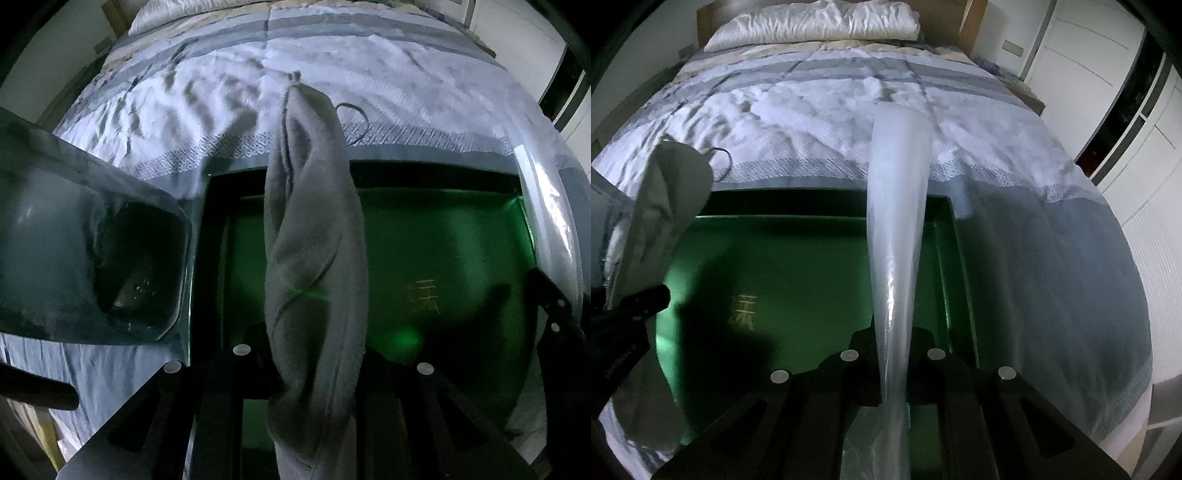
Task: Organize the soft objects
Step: 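Carry the mask with the left tool over the green tray while the right tool carries the bag there, then lower the mask into the green tray and open the left tool while the right tool releases the bag there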
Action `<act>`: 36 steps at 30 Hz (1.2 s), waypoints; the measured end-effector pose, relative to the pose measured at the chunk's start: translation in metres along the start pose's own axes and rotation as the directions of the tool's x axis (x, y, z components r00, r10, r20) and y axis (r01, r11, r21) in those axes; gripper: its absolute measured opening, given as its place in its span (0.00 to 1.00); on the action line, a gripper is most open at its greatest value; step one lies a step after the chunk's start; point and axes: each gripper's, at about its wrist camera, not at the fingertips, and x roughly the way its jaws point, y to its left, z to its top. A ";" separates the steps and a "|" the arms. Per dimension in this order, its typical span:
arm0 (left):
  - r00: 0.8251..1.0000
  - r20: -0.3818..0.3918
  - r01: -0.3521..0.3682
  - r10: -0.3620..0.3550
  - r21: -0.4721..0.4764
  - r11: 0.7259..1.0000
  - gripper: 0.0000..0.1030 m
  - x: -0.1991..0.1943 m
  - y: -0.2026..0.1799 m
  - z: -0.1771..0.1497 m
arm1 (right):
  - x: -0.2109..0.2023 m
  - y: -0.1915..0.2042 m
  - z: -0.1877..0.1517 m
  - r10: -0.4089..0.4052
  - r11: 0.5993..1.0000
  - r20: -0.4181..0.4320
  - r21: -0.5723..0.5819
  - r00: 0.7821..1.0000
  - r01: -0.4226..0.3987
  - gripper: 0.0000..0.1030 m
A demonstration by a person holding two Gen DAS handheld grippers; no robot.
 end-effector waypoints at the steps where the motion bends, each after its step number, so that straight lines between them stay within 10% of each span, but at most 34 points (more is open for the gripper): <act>1: 1.000 0.000 -0.004 0.004 0.003 1.000 0.15 0.001 0.000 0.000 | 0.003 0.000 0.000 -0.009 1.000 -0.005 -0.004 1.000 0.009 0.06; 21: 1.000 -0.004 0.009 -0.008 0.060 0.998 0.16 0.005 -0.007 0.001 | 0.024 -0.006 0.000 -0.038 0.999 -0.021 -0.024 0.999 0.037 0.12; 36: 0.999 -0.002 0.041 -0.041 0.052 0.998 0.31 0.006 -0.002 0.003 | 0.012 -0.006 -0.004 -0.012 1.000 -0.008 -0.005 1.000 0.012 0.46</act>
